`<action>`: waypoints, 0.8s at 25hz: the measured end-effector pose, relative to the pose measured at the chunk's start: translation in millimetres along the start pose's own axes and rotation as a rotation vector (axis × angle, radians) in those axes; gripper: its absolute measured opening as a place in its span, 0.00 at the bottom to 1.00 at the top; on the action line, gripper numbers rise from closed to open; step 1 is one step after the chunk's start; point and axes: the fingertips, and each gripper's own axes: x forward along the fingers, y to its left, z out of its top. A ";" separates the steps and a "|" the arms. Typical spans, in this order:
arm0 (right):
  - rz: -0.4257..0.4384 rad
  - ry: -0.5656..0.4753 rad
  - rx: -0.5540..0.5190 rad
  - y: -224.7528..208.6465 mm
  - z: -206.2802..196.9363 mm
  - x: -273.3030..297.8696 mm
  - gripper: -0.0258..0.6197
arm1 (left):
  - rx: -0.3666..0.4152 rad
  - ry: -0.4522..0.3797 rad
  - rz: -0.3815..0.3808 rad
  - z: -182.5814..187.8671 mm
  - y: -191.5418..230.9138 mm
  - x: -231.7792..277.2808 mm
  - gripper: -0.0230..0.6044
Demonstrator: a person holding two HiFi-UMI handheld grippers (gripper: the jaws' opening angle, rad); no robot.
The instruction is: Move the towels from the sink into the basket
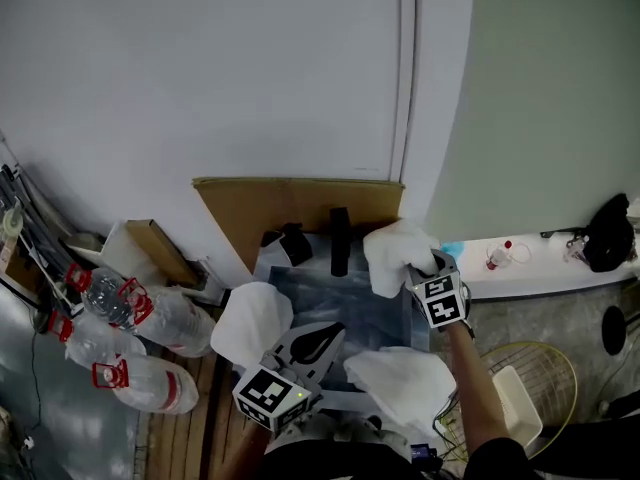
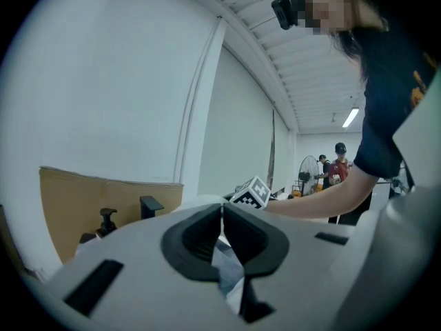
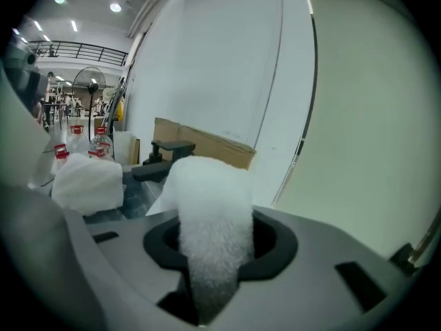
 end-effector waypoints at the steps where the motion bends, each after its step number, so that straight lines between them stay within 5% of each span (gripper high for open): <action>1: -0.011 -0.019 0.006 -1.4 6.3 -10.3 0.25 | 0.000 -0.001 -0.015 0.6 -1.4 0.9 0.06; 12: -0.203 -0.250 0.079 -32.4 69.8 -148.8 0.24 | 0.019 -0.014 -0.210 8.2 -31.0 26.8 0.06; 20: -0.412 -0.261 0.123 -58.4 39.1 -262.8 0.24 | 0.035 -0.010 -0.416 4.6 -91.4 54.9 0.06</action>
